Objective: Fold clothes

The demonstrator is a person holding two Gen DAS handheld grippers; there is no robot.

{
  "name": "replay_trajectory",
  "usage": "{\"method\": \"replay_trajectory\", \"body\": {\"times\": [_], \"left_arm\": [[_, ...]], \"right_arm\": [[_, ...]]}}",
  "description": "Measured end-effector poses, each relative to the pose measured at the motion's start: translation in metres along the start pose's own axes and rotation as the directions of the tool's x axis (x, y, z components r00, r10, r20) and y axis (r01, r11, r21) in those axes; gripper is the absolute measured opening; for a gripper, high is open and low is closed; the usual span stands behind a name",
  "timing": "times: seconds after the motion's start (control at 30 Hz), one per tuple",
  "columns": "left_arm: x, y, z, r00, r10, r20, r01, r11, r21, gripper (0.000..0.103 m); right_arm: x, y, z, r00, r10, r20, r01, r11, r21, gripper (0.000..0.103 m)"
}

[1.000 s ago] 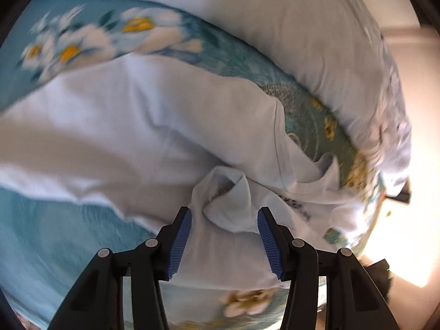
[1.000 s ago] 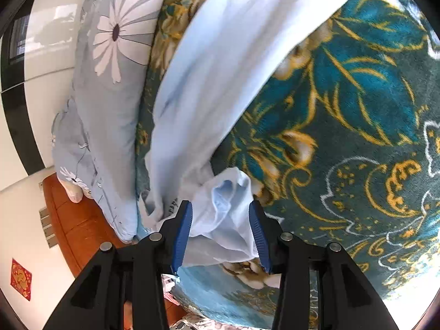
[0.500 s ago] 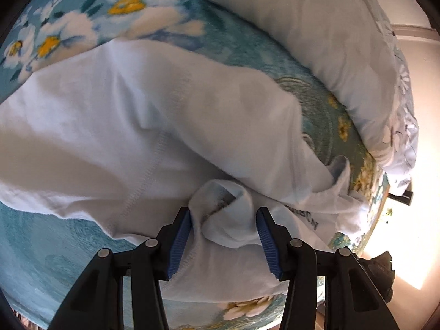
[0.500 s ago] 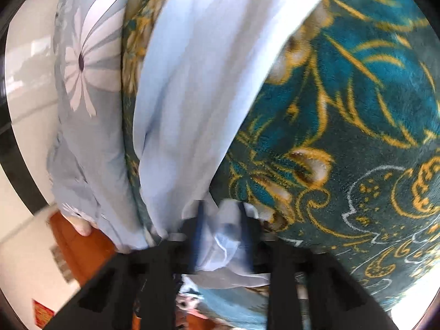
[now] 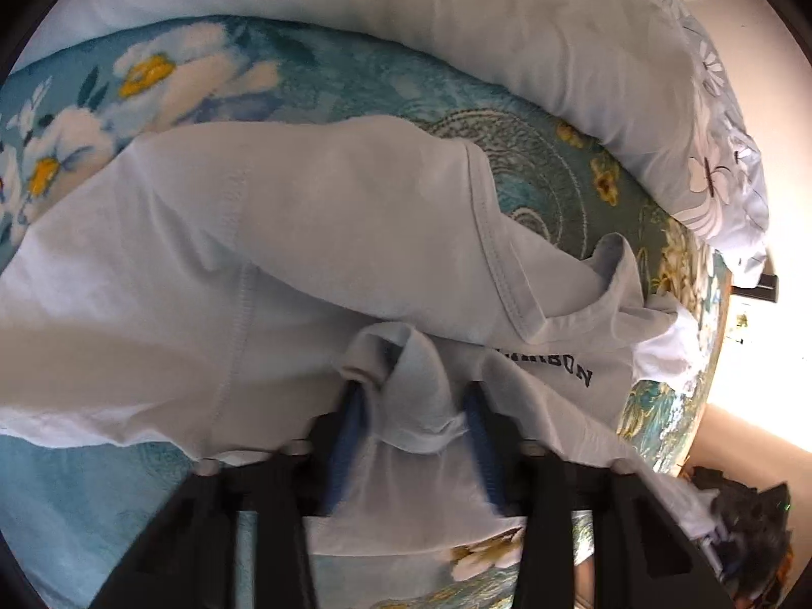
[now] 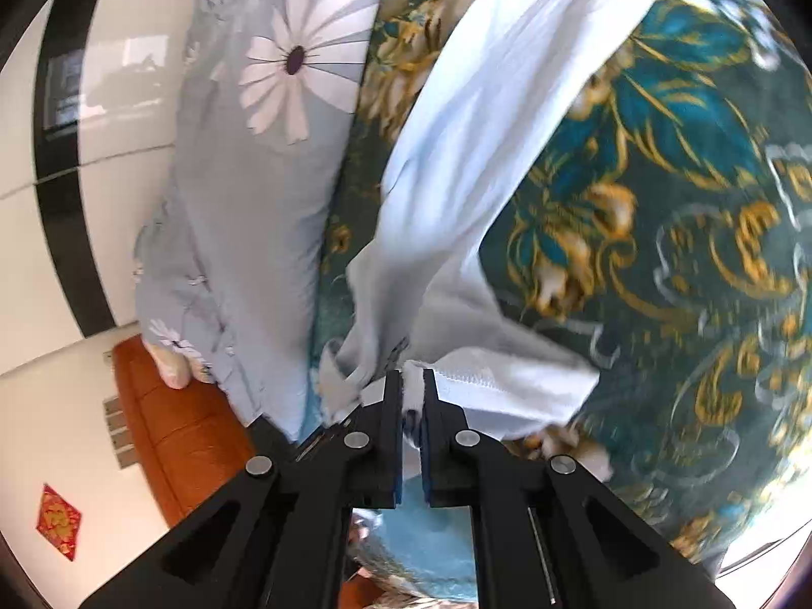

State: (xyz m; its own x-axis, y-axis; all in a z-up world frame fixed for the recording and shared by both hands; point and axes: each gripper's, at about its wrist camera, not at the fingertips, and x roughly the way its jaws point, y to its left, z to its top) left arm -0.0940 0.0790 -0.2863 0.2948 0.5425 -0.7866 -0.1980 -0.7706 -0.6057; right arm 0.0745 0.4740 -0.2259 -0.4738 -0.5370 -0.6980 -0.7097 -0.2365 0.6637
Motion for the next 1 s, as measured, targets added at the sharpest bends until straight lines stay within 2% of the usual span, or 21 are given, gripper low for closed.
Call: {"method": "replay_trajectory", "body": {"times": [0.03,0.1,0.2,0.33,0.43,0.47,0.53,0.63,0.67,0.77,0.9,1.0], "left_arm": [[-0.001,-0.001,-0.001,1.000,0.006,0.004,-0.006,1.000,0.017,0.019],[-0.003,-0.008,-0.003,0.999,0.040,0.010,-0.041,0.996,0.077,0.019],[-0.002,-0.018,-0.004,0.992,0.128,0.013,-0.128,0.976,0.177,0.023],[-0.011,-0.014,-0.002,0.998,0.037,0.045,-0.044,0.988,0.150,0.022],[-0.016,-0.020,-0.002,0.997,0.044,0.070,-0.056,0.982,0.179,0.016],[-0.017,-0.024,0.000,0.996,0.054,0.073,-0.067,0.978,0.195,0.010],[-0.017,-0.037,-0.001,0.995,0.064,0.081,-0.080,0.973,0.218,0.007],[-0.027,-0.038,-0.013,0.996,0.016,0.091,-0.035,0.978,0.208,0.005],[-0.026,-0.043,-0.007,0.995,0.008,0.098,-0.028,0.980,0.196,0.005],[-0.064,-0.019,-0.036,0.992,-0.019,0.125,0.000,0.989,0.145,0.005],[-0.069,-0.025,-0.082,0.988,-0.021,0.153,0.004,0.994,0.114,0.005],[-0.090,-0.006,-0.139,0.989,0.016,0.150,-0.030,0.996,0.090,0.005]], "right_arm": [[-0.002,-0.002,-0.008,1.000,0.004,0.005,-0.004,1.000,0.009,0.005],[0.001,-0.002,-0.018,1.000,-0.005,0.011,0.005,1.000,0.024,0.005],[-0.011,-0.014,-0.039,1.000,-0.019,0.024,0.018,0.999,0.041,0.005],[-0.017,-0.021,-0.051,0.999,-0.029,0.043,0.026,0.998,0.061,0.005],[-0.016,-0.019,-0.050,0.998,-0.049,0.049,0.047,0.997,0.056,0.005],[-0.016,-0.017,-0.050,0.997,-0.054,0.051,0.052,0.997,0.053,0.005],[-0.018,-0.012,-0.049,0.997,-0.057,0.059,0.055,0.998,0.042,0.005],[-0.021,-0.002,-0.051,0.996,-0.063,0.057,0.062,0.998,0.012,0.005],[-0.022,0.001,-0.052,0.996,-0.065,0.053,0.066,0.998,0.001,0.005],[-0.031,0.004,-0.056,0.997,-0.068,0.047,0.069,0.997,-0.027,0.005],[-0.045,0.000,-0.068,0.998,-0.059,0.032,0.061,0.997,-0.056,0.005],[-0.056,-0.013,-0.084,0.997,-0.073,-0.003,0.073,0.993,-0.094,0.005]]}}
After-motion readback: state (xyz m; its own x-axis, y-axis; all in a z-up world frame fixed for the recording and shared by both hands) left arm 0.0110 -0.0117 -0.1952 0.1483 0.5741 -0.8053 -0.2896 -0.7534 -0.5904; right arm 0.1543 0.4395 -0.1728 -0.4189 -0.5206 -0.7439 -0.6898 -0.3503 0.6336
